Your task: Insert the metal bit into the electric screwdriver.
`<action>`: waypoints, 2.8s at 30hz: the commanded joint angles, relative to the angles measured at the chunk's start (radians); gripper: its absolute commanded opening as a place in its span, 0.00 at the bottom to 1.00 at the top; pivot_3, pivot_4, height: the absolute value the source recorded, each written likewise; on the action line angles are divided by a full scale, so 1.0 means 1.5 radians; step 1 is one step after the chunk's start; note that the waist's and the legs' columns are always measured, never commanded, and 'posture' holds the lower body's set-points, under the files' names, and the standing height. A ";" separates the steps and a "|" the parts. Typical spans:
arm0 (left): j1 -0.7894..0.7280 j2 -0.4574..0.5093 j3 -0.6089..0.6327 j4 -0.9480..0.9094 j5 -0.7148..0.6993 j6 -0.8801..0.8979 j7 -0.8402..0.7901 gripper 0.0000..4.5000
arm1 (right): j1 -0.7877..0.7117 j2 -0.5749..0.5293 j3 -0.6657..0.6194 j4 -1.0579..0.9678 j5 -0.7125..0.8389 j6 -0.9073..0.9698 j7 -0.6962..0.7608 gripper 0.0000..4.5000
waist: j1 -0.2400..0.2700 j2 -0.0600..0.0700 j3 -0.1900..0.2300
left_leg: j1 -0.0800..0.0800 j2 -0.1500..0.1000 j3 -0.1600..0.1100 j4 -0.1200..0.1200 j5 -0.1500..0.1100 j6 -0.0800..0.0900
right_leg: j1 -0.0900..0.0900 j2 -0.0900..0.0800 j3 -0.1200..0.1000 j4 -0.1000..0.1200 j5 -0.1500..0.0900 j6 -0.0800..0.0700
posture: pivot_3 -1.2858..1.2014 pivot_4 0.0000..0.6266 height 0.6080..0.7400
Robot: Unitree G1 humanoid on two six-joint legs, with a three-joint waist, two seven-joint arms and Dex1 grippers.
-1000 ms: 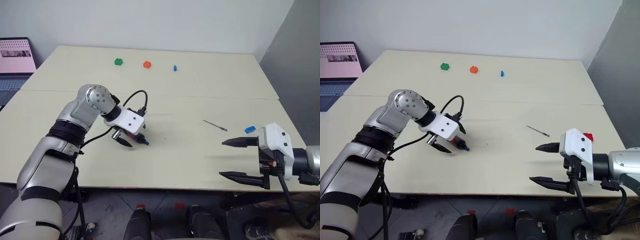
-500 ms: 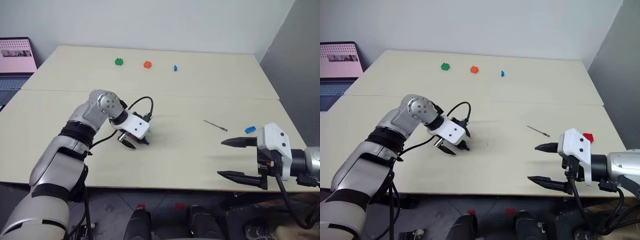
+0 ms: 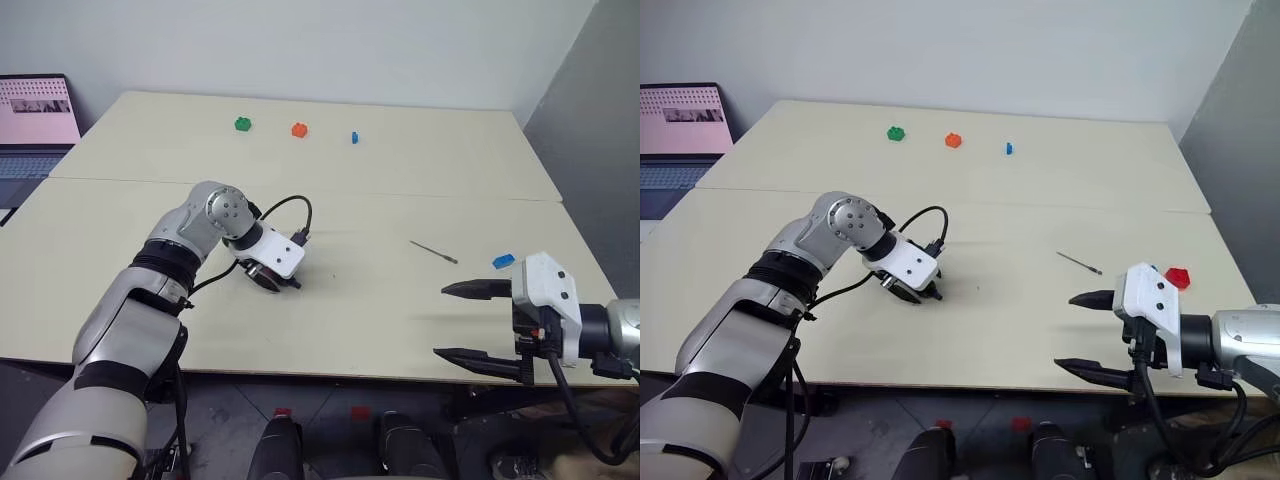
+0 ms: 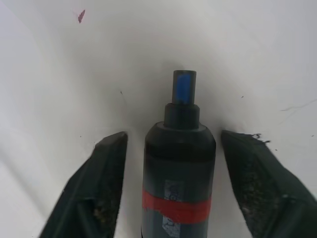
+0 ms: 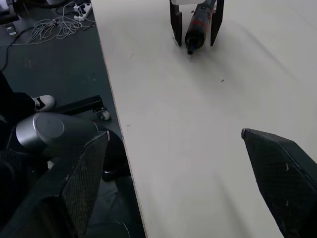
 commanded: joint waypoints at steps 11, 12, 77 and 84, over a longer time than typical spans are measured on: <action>0.034 0.013 0.032 -0.030 -0.027 0.000 0.034 0.36 | -0.010 -0.009 -0.018 -0.013 0.003 -0.015 -0.005 1.00 | -0.001 0.000 -0.001 | 0.001 0.000 0.000 0.000 0.001 0.001 | 0.001 0.000 0.000 0.001 0.000 0.000 | 0.52 0.24 1.00; 0.036 0.011 0.052 -0.042 -0.050 0.024 0.031 0.36 | -0.008 -0.009 -0.021 -0.013 0.003 -0.015 -0.006 1.00 | -0.001 0.000 -0.001 | 0.001 0.000 0.000 0.000 0.001 0.001 | 0.001 0.000 0.000 0.001 0.000 0.000 | 0.52 0.24 1.00; 0.342 -0.269 0.342 -0.462 -0.389 0.406 0.574 0.36 | -0.439 -0.029 0.310 0.339 -0.223 -0.040 0.029 1.00 | -0.004 0.000 -0.001 | 0.001 -0.001 0.000 0.001 0.001 0.002 | 0.001 0.000 0.001 -0.001 0.003 0.003 | 0.52 0.24 1.00; 0.342 -0.273 0.329 -0.445 -0.375 0.385 0.585 0.36 | -0.664 0.079 0.517 0.630 -0.405 -0.024 0.121 1.00 | -0.014 0.000 -0.001 | 0.001 -0.001 0.001 0.000 0.001 0.002 | 0.000 0.000 0.002 -0.001 0.003 0.002 | 0.52 0.24 1.00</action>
